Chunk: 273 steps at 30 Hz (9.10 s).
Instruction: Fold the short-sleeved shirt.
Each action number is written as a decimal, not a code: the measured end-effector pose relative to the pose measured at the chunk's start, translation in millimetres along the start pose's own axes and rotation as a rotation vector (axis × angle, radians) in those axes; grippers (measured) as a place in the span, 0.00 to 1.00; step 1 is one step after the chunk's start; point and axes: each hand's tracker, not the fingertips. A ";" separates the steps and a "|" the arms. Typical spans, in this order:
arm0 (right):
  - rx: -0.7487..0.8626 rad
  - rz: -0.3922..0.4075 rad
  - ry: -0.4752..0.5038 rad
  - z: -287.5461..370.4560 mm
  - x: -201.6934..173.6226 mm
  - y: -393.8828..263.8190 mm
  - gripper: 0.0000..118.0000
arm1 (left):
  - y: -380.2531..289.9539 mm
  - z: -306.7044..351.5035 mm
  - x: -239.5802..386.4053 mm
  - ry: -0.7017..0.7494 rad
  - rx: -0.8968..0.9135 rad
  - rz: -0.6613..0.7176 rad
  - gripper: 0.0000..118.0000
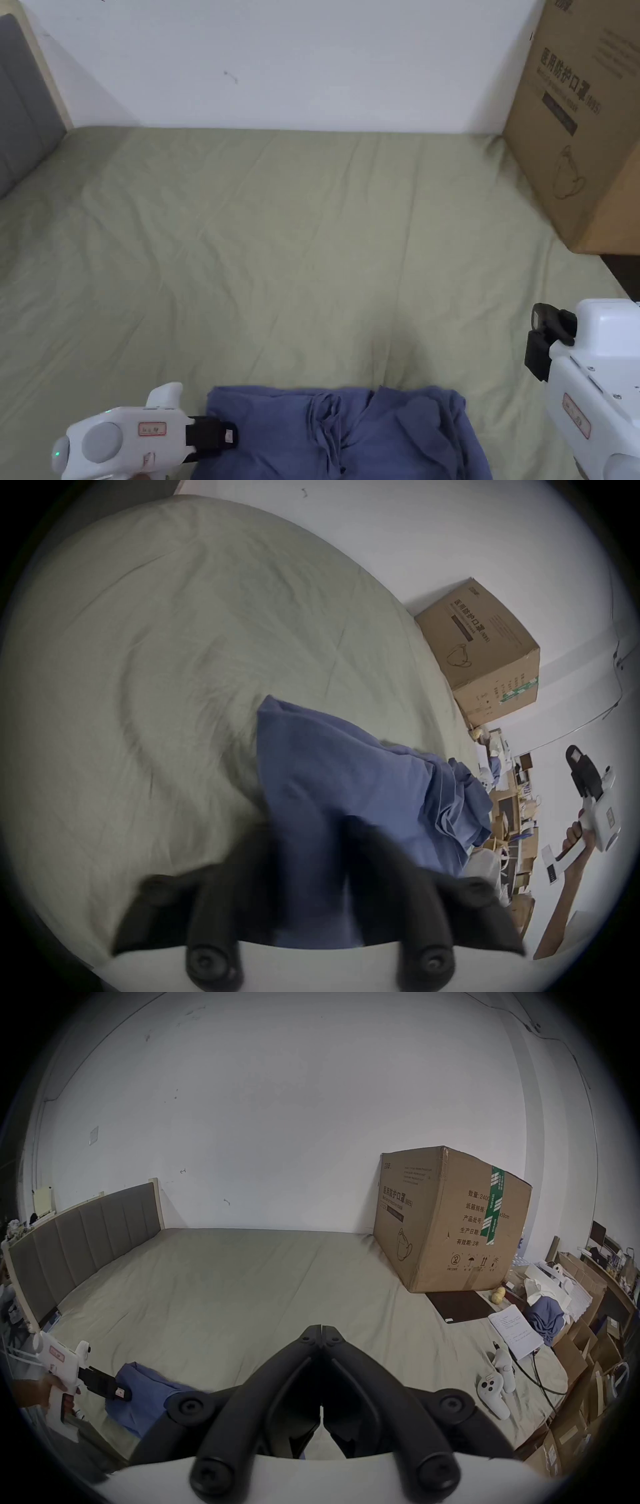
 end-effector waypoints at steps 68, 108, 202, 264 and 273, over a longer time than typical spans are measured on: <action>0.048 -0.035 0.007 22.5 19.8 4.1 0.00 | -18.5 25.6 193.2 0.186 0.403 -0.434 0.01; 0.136 -0.029 0.019 46.6 1.0 28.5 0.00 | -17.3 66.9 242.6 0.040 0.572 -0.544 0.00; -0.220 0.021 0.268 -71.6 -137.8 -104.1 0.00 | 58.6 63.2 12.1 0.123 0.011 -0.116 0.18; 0.394 0.036 0.045 53.1 -55.4 95.3 0.00 | 20.2 200.9 226.4 0.362 1.209 -0.530 0.77; 0.400 0.029 0.015 56.6 -44.9 88.5 0.00 | 1.0 179.5 228.8 0.274 1.161 -0.527 0.00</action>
